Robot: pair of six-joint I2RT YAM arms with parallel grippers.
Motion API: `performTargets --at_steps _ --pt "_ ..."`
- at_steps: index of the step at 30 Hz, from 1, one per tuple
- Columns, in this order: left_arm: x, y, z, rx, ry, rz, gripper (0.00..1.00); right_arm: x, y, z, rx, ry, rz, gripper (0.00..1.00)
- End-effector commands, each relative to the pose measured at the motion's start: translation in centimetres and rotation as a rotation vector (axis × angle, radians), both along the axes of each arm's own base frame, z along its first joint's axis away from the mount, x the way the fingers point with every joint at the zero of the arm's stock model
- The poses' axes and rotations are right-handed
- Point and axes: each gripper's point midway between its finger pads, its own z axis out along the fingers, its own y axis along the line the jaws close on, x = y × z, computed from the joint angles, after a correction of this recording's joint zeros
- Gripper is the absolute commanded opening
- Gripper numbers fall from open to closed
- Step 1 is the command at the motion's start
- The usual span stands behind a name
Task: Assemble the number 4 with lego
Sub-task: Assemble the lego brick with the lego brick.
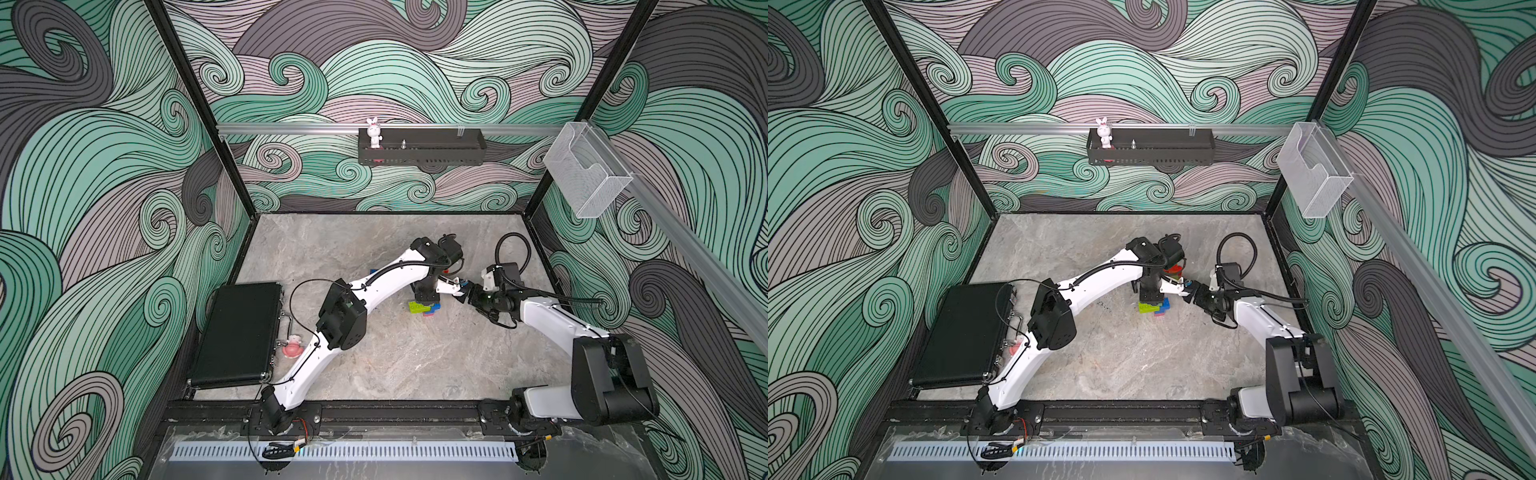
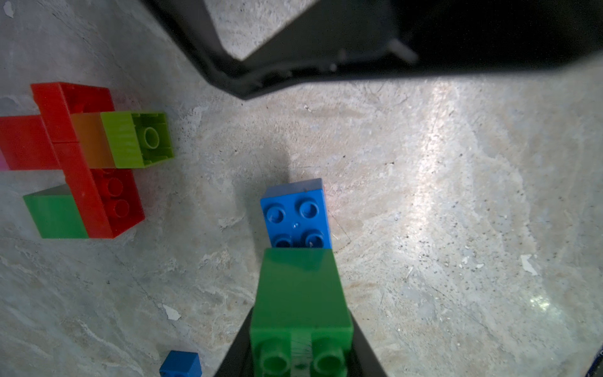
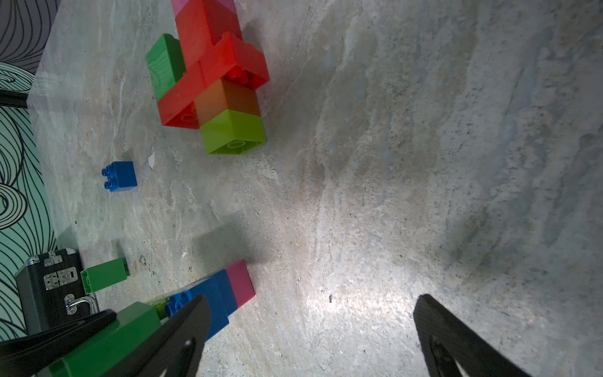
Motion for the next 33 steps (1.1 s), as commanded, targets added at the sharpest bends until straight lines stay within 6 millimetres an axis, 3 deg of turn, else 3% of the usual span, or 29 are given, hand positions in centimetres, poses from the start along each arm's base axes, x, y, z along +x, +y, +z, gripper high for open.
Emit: performTargets --at_steps 1,16,19,25,33 --pt "-0.5 -0.7 -1.1 0.014 0.013 0.002 0.0 0.3 0.3 0.3 0.009 -0.018 0.018 0.99" --pt "-1.3 -0.3 -4.5 0.099 0.037 0.009 0.0 0.2 0.1 0.2 -0.001 -0.019 0.016 0.99" --pt "-1.8 0.5 -5.7 0.139 0.062 -0.004 0.0 0.2 0.1 0.2 -0.001 -0.019 0.017 0.99" --pt "-3.7 4.0 -8.0 0.297 0.13 -0.107 0.0 -0.1 -0.1 0.2 -0.007 -0.015 0.016 0.99" --pt "-5.1 4.6 -7.8 0.348 0.165 -0.13 0.0 -0.2 0.0 0.1 -0.001 -0.01 0.016 0.99"
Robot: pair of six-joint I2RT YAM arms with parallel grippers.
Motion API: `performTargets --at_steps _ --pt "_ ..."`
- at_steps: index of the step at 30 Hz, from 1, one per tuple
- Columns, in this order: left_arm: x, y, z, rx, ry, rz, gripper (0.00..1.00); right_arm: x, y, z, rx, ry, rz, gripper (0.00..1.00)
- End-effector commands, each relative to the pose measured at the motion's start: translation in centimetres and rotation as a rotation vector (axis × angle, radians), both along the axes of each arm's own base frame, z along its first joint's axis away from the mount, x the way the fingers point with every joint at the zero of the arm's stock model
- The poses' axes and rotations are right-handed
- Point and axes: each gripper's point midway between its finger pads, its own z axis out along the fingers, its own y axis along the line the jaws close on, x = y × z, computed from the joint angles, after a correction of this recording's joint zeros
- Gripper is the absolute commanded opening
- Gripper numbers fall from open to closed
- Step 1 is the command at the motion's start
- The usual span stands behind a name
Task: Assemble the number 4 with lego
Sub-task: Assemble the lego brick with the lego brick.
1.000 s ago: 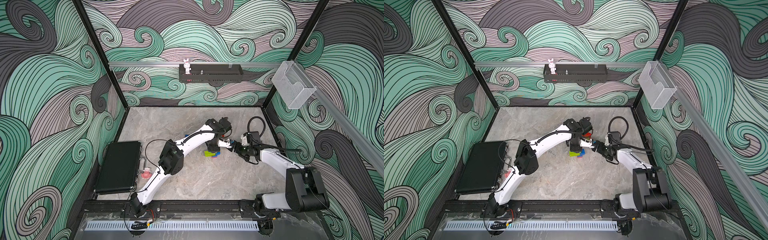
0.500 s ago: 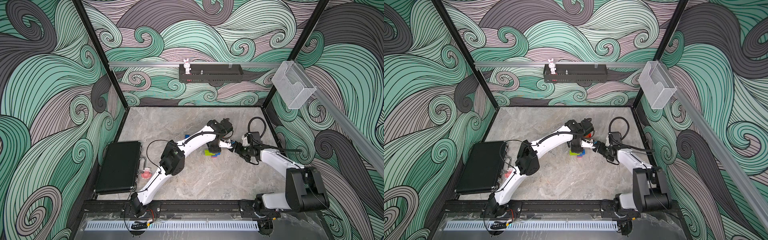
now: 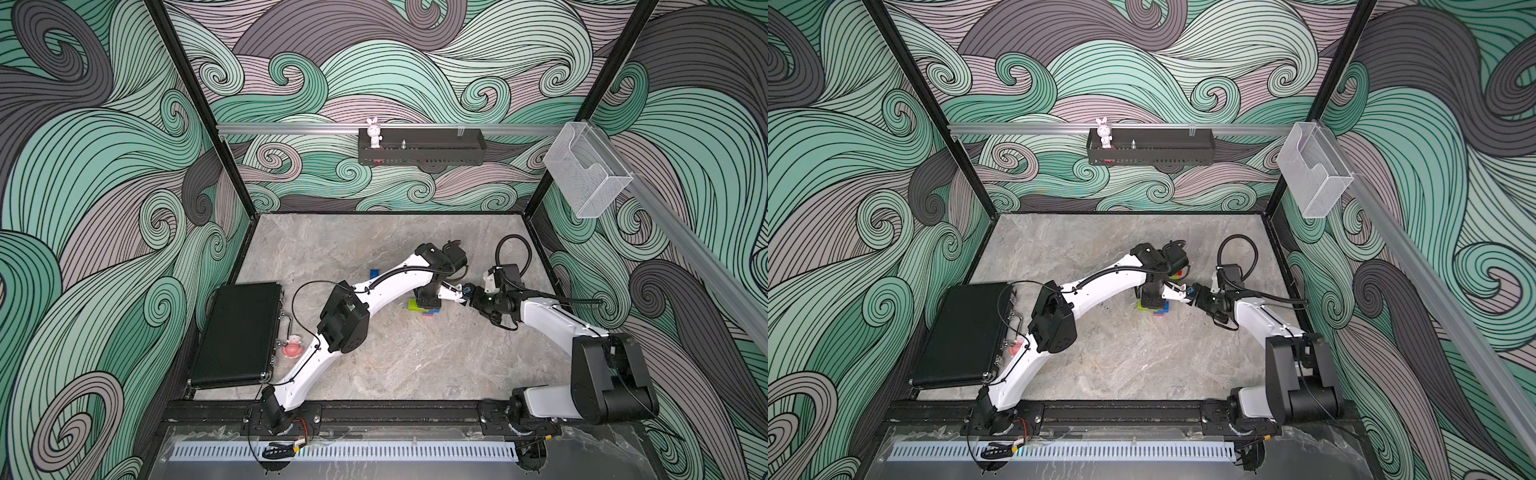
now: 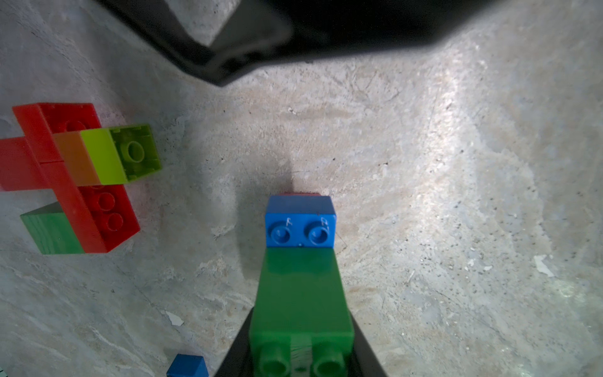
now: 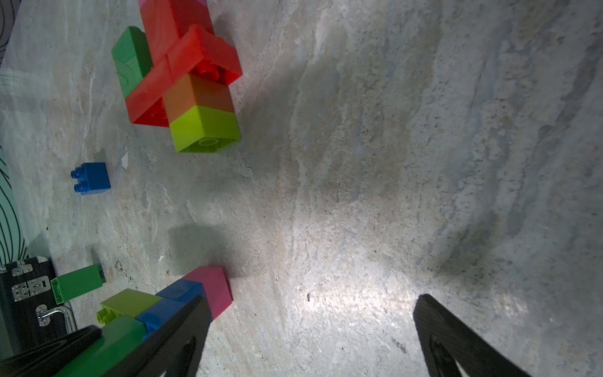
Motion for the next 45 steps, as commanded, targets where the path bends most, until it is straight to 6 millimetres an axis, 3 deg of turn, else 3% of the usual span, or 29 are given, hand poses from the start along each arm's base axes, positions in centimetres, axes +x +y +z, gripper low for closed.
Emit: performTargets --at_steps 1,17,25,35,45 --pt "-3.8 4.9 -6.6 0.305 0.173 -0.045 0.0 0.3 0.9 0.9 0.039 -0.03 0.031 0.99" --pt "-4.6 7.1 -3.1 0.321 0.169 0.046 0.0 0.1 0.9 1.6 0.04 -0.046 0.029 0.99" --pt "-6.1 8.3 -3.8 0.344 0.224 0.089 0.0 0.2 0.9 1.7 0.042 -0.048 0.03 0.99" --pt "-4.1 7.9 -5.9 0.361 0.166 0.109 0.0 0.1 0.8 1.8 0.037 -0.051 0.029 0.99" --pt "-4.2 7.9 -6.6 0.349 0.203 0.117 0.03 0.1 0.6 2.1 0.024 -0.059 0.024 0.99"
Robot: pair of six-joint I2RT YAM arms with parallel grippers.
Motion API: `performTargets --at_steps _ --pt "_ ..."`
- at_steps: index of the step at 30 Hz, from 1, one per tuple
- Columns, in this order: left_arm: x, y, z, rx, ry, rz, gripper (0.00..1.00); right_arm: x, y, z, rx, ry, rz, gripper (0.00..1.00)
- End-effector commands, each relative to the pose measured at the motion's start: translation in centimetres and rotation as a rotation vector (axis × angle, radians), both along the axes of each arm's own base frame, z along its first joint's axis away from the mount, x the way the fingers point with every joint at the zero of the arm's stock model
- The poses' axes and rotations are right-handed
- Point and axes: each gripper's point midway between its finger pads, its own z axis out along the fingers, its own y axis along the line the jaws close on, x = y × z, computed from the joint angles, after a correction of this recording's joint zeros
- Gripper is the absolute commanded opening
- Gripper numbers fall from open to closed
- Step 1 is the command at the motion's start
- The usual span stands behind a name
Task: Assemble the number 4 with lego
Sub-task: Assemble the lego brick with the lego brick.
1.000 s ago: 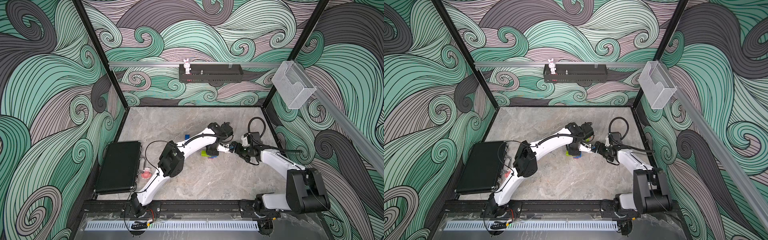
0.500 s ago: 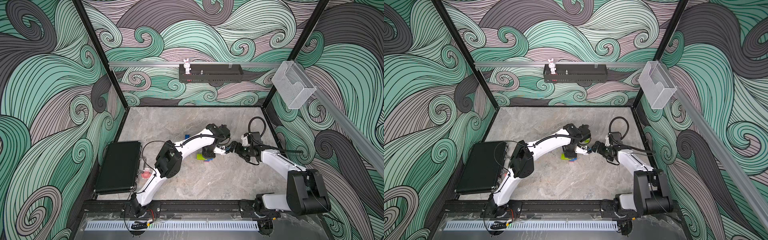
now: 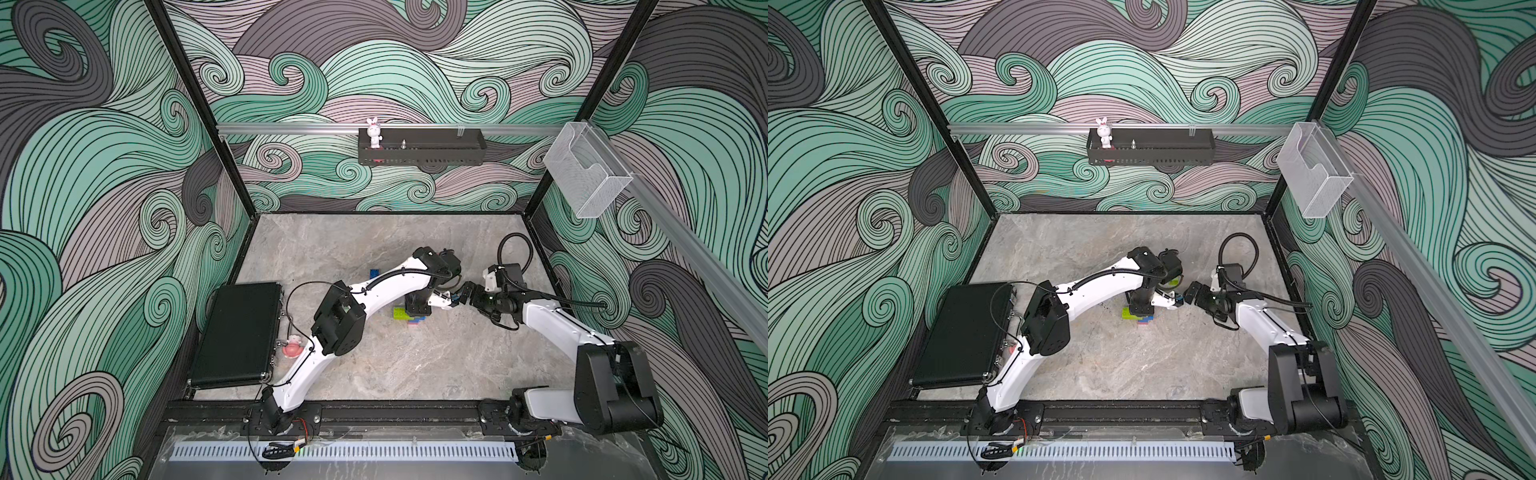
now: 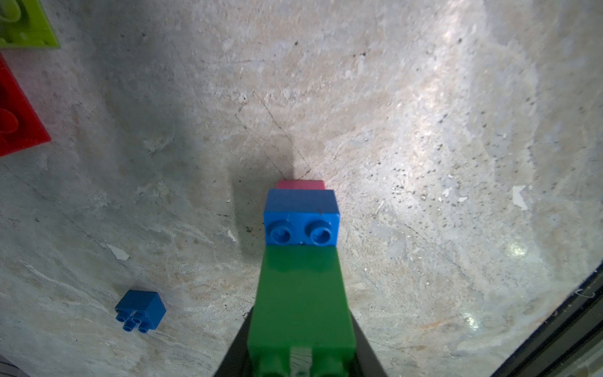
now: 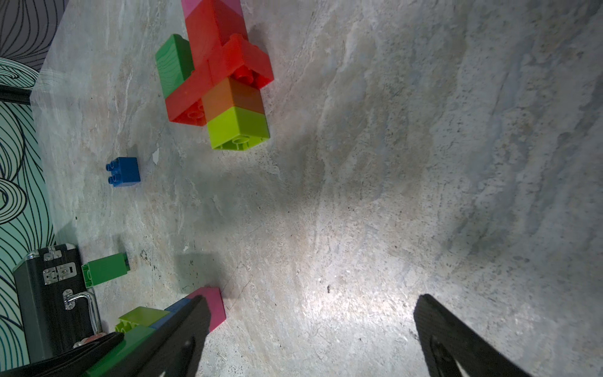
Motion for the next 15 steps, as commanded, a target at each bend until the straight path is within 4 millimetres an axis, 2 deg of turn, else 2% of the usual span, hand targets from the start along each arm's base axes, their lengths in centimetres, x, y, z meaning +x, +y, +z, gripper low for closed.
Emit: performTargets --at_steps 1,6,15 --pt "-2.0 2.9 -6.2 0.177 0.164 0.023 0.04 0.1 0.0 0.8 -0.006 -0.021 0.003 0.99" --pt "-1.2 2.3 -5.5 0.139 0.145 0.011 0.1 0.4 0.0 1.0 -0.008 -0.024 0.001 0.99" --pt "-0.6 2.0 -5.5 0.128 0.146 0.002 0.23 1.1 -0.1 1.7 -0.01 -0.036 -0.006 0.99"
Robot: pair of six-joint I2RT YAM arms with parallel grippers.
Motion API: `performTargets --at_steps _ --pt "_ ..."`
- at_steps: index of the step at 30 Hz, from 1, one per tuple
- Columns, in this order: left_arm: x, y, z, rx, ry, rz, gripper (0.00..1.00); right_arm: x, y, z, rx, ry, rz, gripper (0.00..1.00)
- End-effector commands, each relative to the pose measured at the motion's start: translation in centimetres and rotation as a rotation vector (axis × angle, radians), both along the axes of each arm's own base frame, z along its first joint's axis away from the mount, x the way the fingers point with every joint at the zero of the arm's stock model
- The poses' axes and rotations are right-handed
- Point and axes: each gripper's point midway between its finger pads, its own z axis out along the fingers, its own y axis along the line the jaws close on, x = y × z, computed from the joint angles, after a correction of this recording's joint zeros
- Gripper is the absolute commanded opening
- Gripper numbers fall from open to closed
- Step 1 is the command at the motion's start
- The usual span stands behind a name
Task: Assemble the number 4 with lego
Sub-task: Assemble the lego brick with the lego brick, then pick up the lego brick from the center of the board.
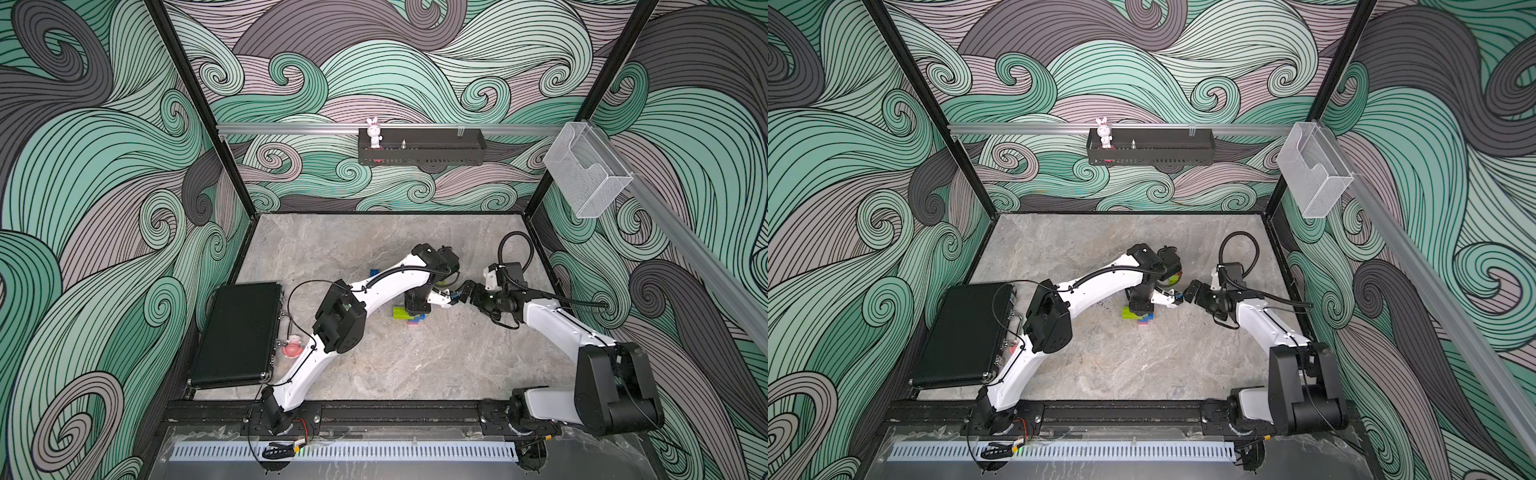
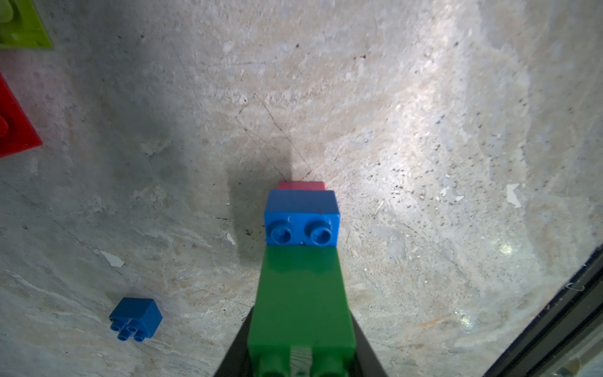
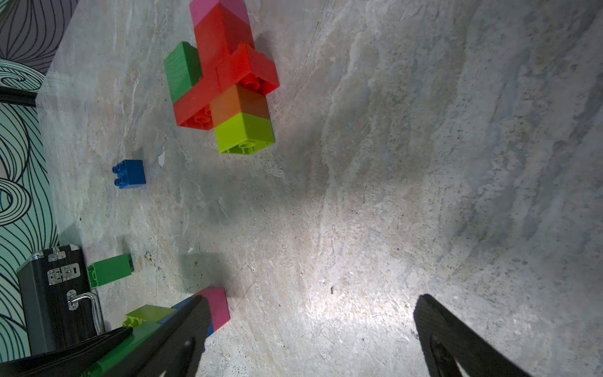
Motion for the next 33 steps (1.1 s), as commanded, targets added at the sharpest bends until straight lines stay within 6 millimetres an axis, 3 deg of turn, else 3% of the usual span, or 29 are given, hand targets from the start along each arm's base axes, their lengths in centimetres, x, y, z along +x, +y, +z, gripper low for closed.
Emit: performTargets --at_steps 1,9,19,20,22,23,27,31,33 --pt "-1.3 2.0 -5.4 0.137 0.126 -0.005 0.25 0.7 -0.1 1.0 -0.01 -0.019 -0.005 0.99" --pt "-0.8 0.4 -2.6 0.037 0.097 -0.001 0.46 1.0 -0.2 1.3 -0.014 -0.029 -0.01 0.99" --pt "-0.2 -0.4 0.8 -0.084 0.057 0.059 0.64 0.9 -0.2 1.8 -0.024 -0.042 0.002 0.99" --pt "-0.1 -0.3 1.3 -0.102 0.053 0.072 0.69 0.9 -0.2 1.8 -0.025 -0.042 0.005 0.99" --pt "0.0 -0.2 3.0 -0.164 0.044 0.095 0.95 0.8 0.0 2.1 -0.023 -0.049 0.021 0.99" --pt "0.1 -0.2 3.9 -0.201 0.037 0.105 0.97 0.8 0.0 2.2 -0.025 -0.051 0.026 0.99" --pt "0.6 0.7 7.7 -0.38 -0.011 0.181 0.99 0.9 0.3 3.1 -0.025 -0.077 0.051 0.99" --pt "1.7 3.2 11.1 -0.538 -0.102 0.312 0.99 0.8 1.8 4.1 -0.017 -0.077 0.125 0.99" --pt "4.0 5.0 13.1 -0.642 -0.237 0.449 0.99 0.7 3.2 4.9 -0.047 -0.085 0.181 0.99"
